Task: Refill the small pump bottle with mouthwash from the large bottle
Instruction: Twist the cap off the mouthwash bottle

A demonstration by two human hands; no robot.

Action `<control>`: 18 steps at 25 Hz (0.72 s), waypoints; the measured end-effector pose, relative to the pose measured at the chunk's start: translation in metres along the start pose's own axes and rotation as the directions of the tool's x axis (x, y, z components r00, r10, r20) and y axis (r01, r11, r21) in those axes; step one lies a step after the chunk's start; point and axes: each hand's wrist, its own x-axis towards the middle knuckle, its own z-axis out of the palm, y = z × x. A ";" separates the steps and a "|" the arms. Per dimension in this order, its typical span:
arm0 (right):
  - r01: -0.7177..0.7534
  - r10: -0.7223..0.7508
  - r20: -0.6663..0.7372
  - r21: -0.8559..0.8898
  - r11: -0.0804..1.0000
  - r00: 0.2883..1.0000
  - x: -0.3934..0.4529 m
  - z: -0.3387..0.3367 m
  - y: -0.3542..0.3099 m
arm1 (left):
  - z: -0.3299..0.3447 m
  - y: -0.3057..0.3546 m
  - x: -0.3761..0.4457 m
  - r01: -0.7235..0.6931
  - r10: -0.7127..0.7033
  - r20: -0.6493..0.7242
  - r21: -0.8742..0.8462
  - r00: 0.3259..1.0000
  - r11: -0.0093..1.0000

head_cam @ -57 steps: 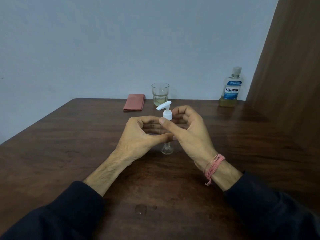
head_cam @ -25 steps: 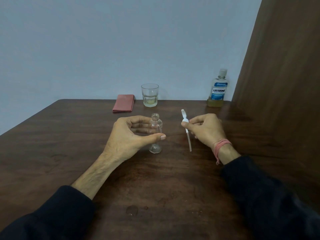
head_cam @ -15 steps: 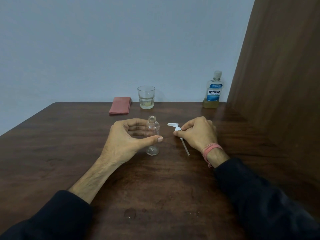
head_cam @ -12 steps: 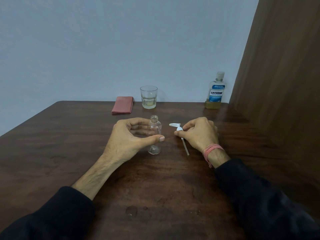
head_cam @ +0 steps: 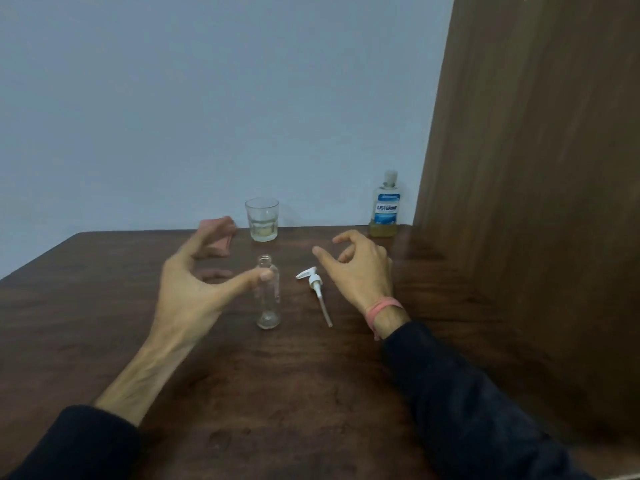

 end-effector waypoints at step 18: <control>-0.172 0.211 -0.027 0.485 0.858 0.977 0.174 -0.065 0.123 | 0.352 0.007 0.145 0.206 -0.227 0.265 0.104 0.937 0.973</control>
